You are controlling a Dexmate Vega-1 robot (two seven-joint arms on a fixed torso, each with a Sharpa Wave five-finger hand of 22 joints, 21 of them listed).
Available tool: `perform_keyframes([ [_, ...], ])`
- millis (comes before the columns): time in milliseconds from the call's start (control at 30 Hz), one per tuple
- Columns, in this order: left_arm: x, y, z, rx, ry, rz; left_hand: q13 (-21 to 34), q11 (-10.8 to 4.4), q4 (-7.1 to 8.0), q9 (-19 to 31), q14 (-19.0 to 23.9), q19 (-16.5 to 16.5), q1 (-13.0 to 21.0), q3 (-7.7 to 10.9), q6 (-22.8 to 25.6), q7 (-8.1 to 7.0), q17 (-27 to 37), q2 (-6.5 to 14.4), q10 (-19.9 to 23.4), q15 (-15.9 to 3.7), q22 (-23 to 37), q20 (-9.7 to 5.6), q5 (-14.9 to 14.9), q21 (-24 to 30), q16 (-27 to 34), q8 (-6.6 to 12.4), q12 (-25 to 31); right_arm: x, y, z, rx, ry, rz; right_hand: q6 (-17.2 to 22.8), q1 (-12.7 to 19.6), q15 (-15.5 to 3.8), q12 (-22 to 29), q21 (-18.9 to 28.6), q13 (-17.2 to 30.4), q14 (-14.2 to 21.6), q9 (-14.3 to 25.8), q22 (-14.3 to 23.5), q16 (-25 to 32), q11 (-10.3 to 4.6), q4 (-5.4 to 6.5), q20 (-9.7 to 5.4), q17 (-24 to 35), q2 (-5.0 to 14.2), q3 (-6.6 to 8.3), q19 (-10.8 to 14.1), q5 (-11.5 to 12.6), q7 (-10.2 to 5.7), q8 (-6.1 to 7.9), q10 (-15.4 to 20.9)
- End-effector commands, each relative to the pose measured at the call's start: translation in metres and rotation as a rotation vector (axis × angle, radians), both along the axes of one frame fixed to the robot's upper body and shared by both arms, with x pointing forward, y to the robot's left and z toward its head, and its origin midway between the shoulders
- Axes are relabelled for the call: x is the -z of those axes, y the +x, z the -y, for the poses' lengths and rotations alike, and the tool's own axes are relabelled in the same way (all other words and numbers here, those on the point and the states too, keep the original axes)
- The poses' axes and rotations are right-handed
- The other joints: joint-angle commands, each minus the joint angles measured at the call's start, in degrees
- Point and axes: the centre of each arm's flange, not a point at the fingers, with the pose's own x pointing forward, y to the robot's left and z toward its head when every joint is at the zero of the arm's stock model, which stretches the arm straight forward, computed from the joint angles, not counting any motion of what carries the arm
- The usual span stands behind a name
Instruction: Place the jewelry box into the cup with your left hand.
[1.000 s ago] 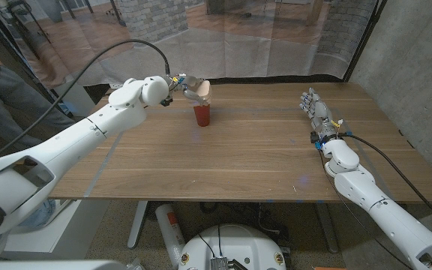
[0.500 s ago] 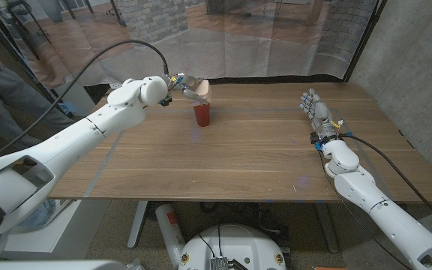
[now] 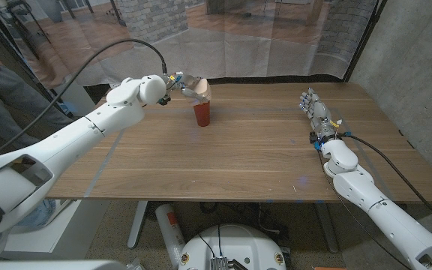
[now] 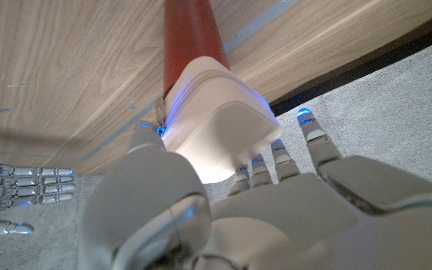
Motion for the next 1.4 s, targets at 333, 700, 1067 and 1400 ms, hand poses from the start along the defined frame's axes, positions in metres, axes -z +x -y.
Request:
perform_keyframes([
  [333, -0.005, 0.011, 0.017, 0.002, 0.032, -0.02, -0.01, 0.05, 0.39, -0.12, -1.29, -1.24, -1.62, -1.06, -1.06, -0.14, -0.29, -0.41, -1.45, 0.39, 0.13, 0.1, 0.4, -0.42, 0.05, 0.05, 0.01, 0.004, 0.001, 0.006, 0.011, 0.017, 0.001, 0.25, 0.04, 0.07, -0.08, -0.35, 0.26, 0.42, 0.2, 0.33, -0.23, -0.1, -0.45, -0.1, 0.13, 0.45, 0.01, 0.52, 0.0, -0.46, -0.26, 0.39],
  [700, -0.004, 0.009, 0.019, -0.003, 0.044, -0.019, -0.08, 0.08, 0.8, -0.18, -2.04, -2.01, -2.51, -1.71, -1.86, -0.25, -0.6, -0.79, -2.15, 0.38, 0.11, 0.1, 0.62, -0.48, 0.09, -0.03, 0.04, 0.004, 0.001, 0.007, 0.008, 0.019, 0.005, 0.23, 0.04, 0.15, -0.12, -0.51, 0.26, 0.39, 0.2, 0.34, -0.26, -0.05, -0.47, -0.07, 0.12, 0.47, -0.01, 0.51, 0.01, -0.5, -0.27, 0.31],
  [1067, -0.005, 0.004, 0.017, -0.002, 0.032, -0.008, -0.13, 0.09, 1.11, -0.23, -2.39, -2.52, -3.21, -2.23, -2.37, -0.17, -0.82, -1.12, -2.66, 0.34, 0.1, 0.09, 0.83, -0.48, 0.19, -0.03, 0.06, 0.003, 0.001, 0.005, 0.004, 0.016, 0.009, 0.22, 0.03, 0.16, -0.11, -0.65, 0.26, 0.29, 0.2, 0.35, -0.3, -0.1, -0.5, -0.04, 0.12, 0.46, -0.04, 0.52, 0.0, -0.51, -0.28, 0.37],
  [1400, -0.01, -0.004, 0.017, -0.003, 0.018, 0.018, -0.17, 0.16, 1.48, -0.27, -2.59, -2.92, -3.96, -2.77, -3.07, 0.16, -1.03, -1.37, -2.98, 0.52, 0.1, 0.08, 1.06, -0.41, 0.34, -0.03, 0.17, 0.001, 0.0, 0.006, 0.002, 0.013, 0.016, 0.21, 0.02, 0.13, -0.14, -0.77, 0.26, 0.3, 0.2, 0.36, -0.3, -0.04, -0.53, -0.02, 0.11, 0.45, -0.07, 0.56, 0.01, -0.48, -0.27, 0.32],
])
